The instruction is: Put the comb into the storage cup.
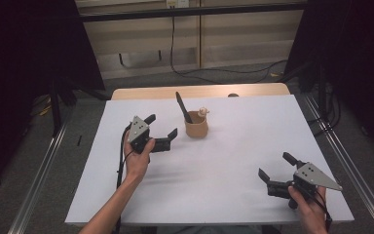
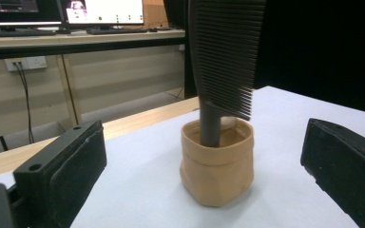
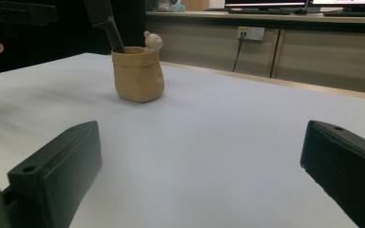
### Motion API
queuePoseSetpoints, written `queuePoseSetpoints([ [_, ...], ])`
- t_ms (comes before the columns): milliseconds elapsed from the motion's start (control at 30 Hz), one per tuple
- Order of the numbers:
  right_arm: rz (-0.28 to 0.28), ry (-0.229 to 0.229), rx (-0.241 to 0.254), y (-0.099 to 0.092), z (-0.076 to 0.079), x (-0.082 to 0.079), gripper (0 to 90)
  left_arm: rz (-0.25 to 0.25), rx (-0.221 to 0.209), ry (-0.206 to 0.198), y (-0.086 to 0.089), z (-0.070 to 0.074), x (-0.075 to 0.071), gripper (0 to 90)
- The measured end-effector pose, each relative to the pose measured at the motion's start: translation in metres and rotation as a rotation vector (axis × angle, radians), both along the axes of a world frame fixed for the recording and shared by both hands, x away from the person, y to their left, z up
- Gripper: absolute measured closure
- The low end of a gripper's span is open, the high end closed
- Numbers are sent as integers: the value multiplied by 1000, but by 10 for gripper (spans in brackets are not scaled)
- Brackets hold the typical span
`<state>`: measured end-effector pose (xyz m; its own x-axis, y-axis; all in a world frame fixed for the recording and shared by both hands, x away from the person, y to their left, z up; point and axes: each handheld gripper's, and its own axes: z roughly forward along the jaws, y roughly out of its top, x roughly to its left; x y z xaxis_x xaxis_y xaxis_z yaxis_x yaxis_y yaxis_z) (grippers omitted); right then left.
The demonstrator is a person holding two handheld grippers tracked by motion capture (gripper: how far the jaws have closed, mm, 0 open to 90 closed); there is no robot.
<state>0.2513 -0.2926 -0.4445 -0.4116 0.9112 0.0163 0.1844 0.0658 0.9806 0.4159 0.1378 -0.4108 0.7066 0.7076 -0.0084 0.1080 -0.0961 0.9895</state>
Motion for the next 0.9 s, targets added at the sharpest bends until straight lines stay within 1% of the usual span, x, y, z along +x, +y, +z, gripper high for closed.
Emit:
queuePoseSetpoints([
  [33, 1, -1, -1, 0, 0, -1, 0, 0, -7, 2, 0, -1, -1, 15],
  [100, -1, -2, 0, 0, 0, -1, 0, -8, 3, 3, 1, -3, -4, 15],
  [200, -6, -3, -2, 0, 1, -1, 0, 13, 9, 5, 2, -4, -6, 18],
  [333, -9, -7, -3, -1, 2, -3, 0, 16, 16, 1, 6, -8, -11, 16],
  [400, -11, -9, -2, -1, 2, -3, 0, 21, 17, 13, 8, -9, -14, 16],
  [467, -11, -8, -3, -1, 2, -3, 0, 29, -5, 9, 10, -10, -18, 16],
  [500, -10, -8, -6, -1, 2, -3, 0, 28, -13, 14, 11, -10, -20, 16],
  [633, -12, -6, -4, -1, 2, -3, 0, 43, -8, -1, 17, -8, -29, 13],
  [700, -13, -5, -8, -1, 2, -3, 0, 49, -9, 3, 21, -6, -32, 13],
  [733, -14, -7, -5, -1, 2, -3, 0, 48, -24, 1, 23, -6, -34, 13],
  [767, -12, -8, -9, 0, 2, -3, 0, 57, -30, -2, 25, -6, -36, 13],
  [800, -13, -7, -7, 0, 2, -3, 0, 77, -38, 8, 26, -6, -39, 13],
  [833, -14, -6, -7, 0, 2, -3, 0, 88, -33, 22, 27, -6, -42, 10],
  [867, -14, -6, -6, 0, 2, -3, 0, 92, -25, 22, 28, -6, -45, 9],
  [900, -14, -7, -9, 0, 2, -3, 0, 95, -25, 14, 29, -7, -48, 11],
])
